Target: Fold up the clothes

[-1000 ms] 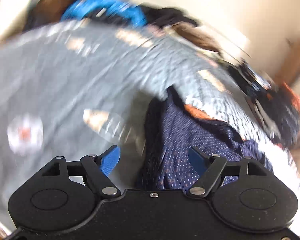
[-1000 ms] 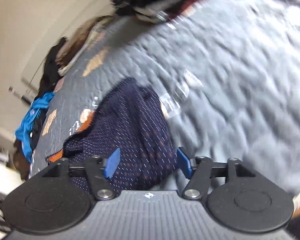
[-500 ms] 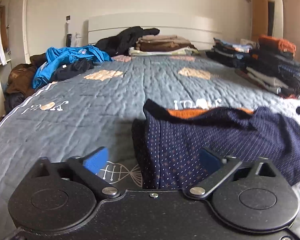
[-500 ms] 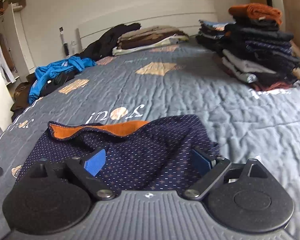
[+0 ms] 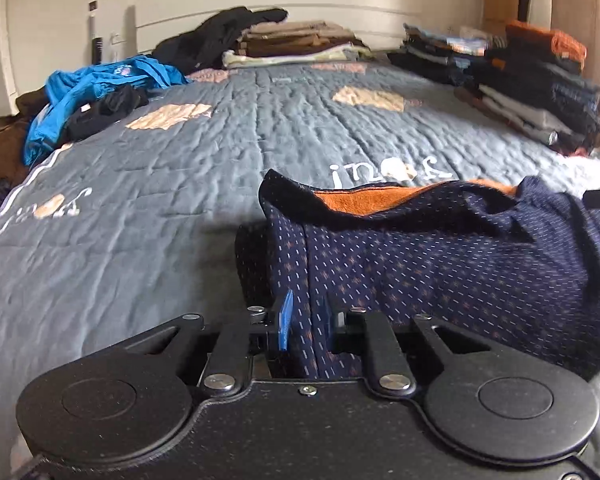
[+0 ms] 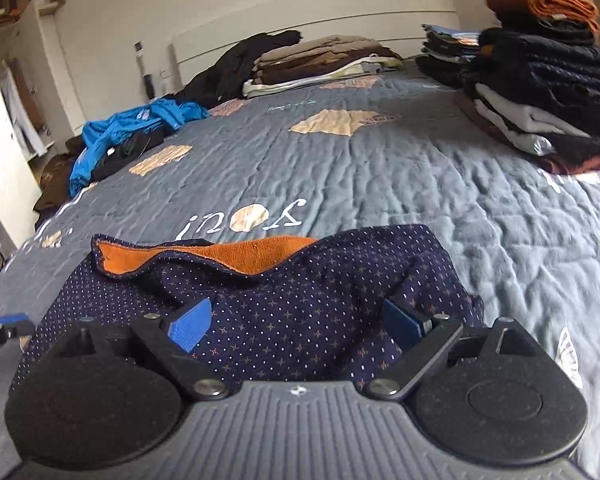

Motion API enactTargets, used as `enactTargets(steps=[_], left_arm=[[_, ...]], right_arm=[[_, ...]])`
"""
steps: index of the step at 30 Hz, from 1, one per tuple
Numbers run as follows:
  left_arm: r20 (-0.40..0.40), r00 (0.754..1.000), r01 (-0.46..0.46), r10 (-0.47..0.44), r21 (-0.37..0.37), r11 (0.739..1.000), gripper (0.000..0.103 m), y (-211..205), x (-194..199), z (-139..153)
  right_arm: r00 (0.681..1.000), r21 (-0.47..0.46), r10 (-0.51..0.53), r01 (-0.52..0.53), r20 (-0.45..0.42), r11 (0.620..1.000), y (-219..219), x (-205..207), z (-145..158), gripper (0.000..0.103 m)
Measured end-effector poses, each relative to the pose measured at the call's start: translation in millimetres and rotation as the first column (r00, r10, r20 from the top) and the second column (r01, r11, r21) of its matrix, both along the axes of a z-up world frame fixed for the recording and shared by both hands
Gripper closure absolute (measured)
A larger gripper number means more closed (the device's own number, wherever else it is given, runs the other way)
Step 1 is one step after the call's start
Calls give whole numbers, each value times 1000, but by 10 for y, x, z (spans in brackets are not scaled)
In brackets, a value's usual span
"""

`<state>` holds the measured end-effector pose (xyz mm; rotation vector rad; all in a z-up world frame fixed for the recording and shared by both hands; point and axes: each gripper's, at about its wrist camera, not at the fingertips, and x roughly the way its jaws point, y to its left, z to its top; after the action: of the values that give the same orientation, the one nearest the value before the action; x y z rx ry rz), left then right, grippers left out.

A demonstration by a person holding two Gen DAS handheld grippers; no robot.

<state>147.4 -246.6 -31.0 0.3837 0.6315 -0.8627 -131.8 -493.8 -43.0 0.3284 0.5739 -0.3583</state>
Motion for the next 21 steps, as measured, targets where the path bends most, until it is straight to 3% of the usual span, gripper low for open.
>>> enactTargets(steps=[4, 6, 7, 8, 11, 13, 18, 19, 21], left_arm=[[74, 989, 127, -129, 33, 991, 83, -269, 34, -47], [132, 970, 196, -205, 74, 978, 65, -405, 30, -97], [159, 959, 219, -233, 99, 971, 49, -465, 37, -126], [186, 947, 243, -263, 120, 962, 44, -513, 52, -154], [275, 882, 340, -382, 191, 921, 44, -635, 96, -222], [340, 821, 389, -459, 255, 885, 44, -714, 109, -251], [351, 681, 505, -643, 410, 759, 44, -935, 95, -379], [338, 668, 518, -663, 427, 741, 45, -973, 106, -414], [292, 659, 545, -693, 449, 708, 59, -1057, 157, -480]], right_arm=[[999, -112, 15, -19, -36, 994, -102, 146, 29, 11], [999, -129, 7, -12, -44, 992, -193, 188, 22, 11], [999, -120, 5, -10, -39, 993, -243, 197, 13, 11], [999, -112, 3, -7, -36, 994, -287, 208, 4, 11], [1000, -103, -3, 1, -24, 995, -370, 230, -20, 11], [1000, -90, -12, 10, -16, 996, -410, 238, -45, 11], [999, -54, -19, 18, -25, 998, -468, 310, -145, 11], [999, -57, -15, 13, -30, 998, -460, 328, -158, 11], [999, -62, -7, 5, -32, 998, -445, 352, -169, 11]])
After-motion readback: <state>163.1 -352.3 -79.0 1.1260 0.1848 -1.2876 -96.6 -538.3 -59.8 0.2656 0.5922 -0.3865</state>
